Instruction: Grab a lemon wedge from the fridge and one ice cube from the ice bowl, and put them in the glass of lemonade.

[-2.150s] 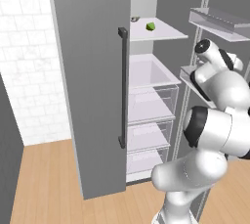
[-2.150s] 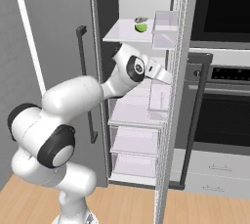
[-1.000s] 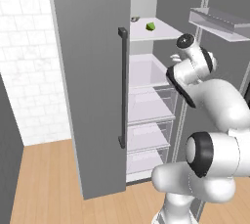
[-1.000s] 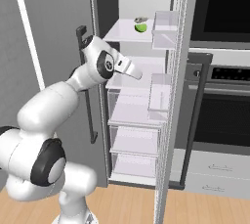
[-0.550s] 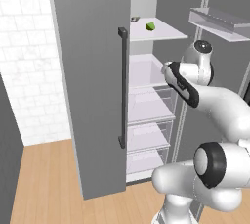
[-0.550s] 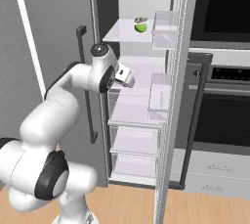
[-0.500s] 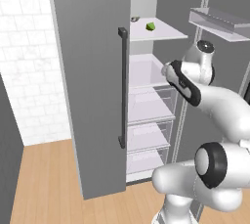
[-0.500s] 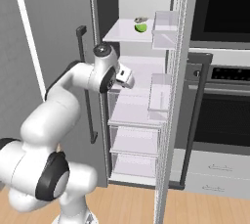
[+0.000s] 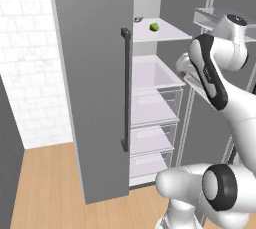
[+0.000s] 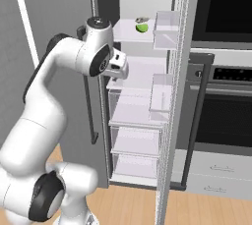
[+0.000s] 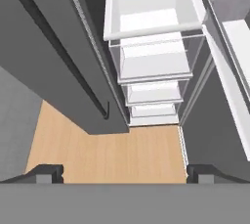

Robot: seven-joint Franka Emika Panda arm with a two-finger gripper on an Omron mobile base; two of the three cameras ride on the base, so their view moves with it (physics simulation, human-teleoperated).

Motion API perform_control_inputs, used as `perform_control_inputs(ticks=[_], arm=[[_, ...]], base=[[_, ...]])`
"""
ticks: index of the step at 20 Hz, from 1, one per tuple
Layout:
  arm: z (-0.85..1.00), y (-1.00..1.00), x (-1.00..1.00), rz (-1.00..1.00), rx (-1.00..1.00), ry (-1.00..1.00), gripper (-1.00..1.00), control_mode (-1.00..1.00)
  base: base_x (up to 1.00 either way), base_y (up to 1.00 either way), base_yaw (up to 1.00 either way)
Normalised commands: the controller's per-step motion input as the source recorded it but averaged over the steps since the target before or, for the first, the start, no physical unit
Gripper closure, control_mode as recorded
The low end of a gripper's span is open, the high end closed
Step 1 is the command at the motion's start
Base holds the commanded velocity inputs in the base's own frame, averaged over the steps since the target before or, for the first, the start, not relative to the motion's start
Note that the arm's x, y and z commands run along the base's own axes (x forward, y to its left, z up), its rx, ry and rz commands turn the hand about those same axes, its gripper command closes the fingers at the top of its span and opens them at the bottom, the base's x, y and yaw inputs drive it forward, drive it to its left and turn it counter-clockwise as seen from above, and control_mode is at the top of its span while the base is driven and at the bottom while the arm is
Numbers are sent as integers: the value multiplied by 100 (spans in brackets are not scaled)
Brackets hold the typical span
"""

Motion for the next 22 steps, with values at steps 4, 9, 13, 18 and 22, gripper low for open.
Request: perform_control_inputs(ticks=[4,9,13,18,22], arm=[[17,18,-100,4,-14,12,-100,-100],[-31,14,-98,6,-8,13,-100,-100],[-45,28,-52,8,-9,5,-100,-100],[-19,18,-16,1,-8,0,-100,-100],[-3,4,-38,0,0,-2,-100,-100]], base=[[0,0,0],[0,0,0],[0,0,0],[0,0,0],[0,0,0]])
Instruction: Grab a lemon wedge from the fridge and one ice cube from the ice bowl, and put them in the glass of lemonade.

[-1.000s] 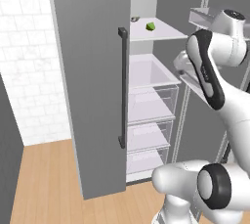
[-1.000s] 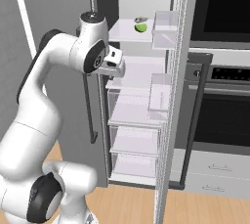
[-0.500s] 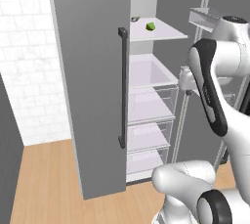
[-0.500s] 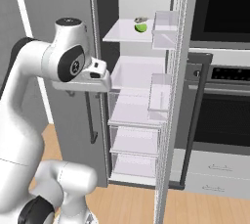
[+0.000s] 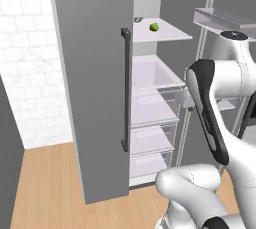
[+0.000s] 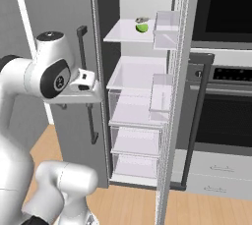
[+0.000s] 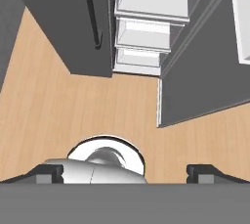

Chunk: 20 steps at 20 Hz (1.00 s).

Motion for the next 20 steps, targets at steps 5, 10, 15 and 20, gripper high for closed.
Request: perform_control_inputs(ticks=[5,10,15,20], arm=[[0,1,-18,-7,0,-8,-100,-100],[0,27,-40,-5,0,-20,-100,-100],[0,6,-21,-5,0,-12,-100,-100],[0,0,-10,-1,0,-8,-100,-100]], base=[[0,0,0],[0,0,0],[0,0,0],[0,0,0]])
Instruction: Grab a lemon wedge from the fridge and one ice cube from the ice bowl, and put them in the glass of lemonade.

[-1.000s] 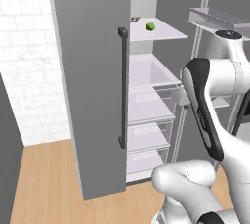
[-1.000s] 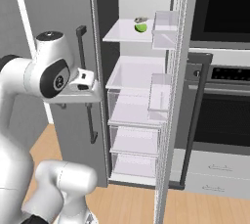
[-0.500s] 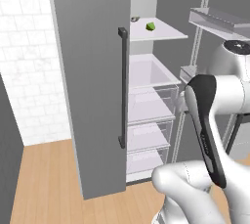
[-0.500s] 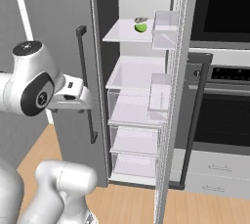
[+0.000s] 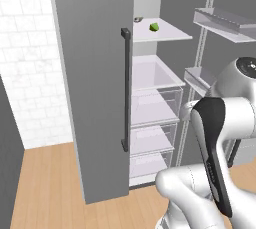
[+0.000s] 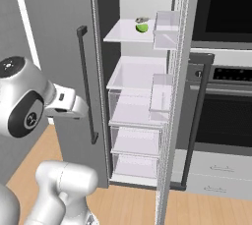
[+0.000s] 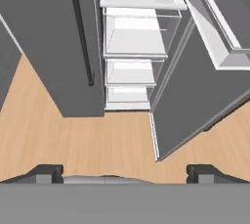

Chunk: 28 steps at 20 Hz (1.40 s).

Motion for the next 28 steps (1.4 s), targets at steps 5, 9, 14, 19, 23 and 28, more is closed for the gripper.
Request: perform_control_inputs(ticks=[5,9,14,19,23,28], arm=[[0,0,0,0,0,-1,-100,100],[0,0,0,0,0,0,-100,100],[0,0,0,0,0,0,-100,100],[0,0,0,0,0,0,-100,100],[0,0,0,0,0,0,-100,100],[0,0,0,0,0,0,-100,100]], base=[[48,-23,-12],[88,-39,-28],[29,-3,-9],[31,-18,15],[43,-40,27],[37,-28,11]])
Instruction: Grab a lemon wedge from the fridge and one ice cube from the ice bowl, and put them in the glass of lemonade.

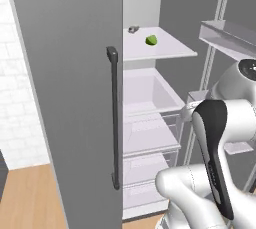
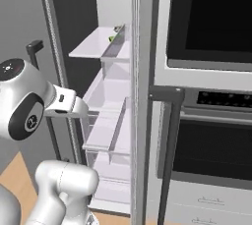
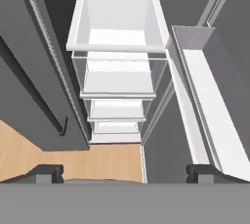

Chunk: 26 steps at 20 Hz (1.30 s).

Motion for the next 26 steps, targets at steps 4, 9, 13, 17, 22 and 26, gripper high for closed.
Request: perform_control_inputs(ticks=[4,9,13,17,22,26], arm=[[0,0,0,0,0,0,-100,100],[0,0,0,0,0,0,-100,100],[0,0,0,0,0,0,-100,100],[0,0,0,0,0,0,-100,100],[0,0,0,0,0,0,-100,100],[0,0,0,0,0,0,-100,100]], base=[[64,-27,2],[59,-30,0],[40,-35,-3],[32,-19,-8],[70,-9,-13],[80,0,-17]])
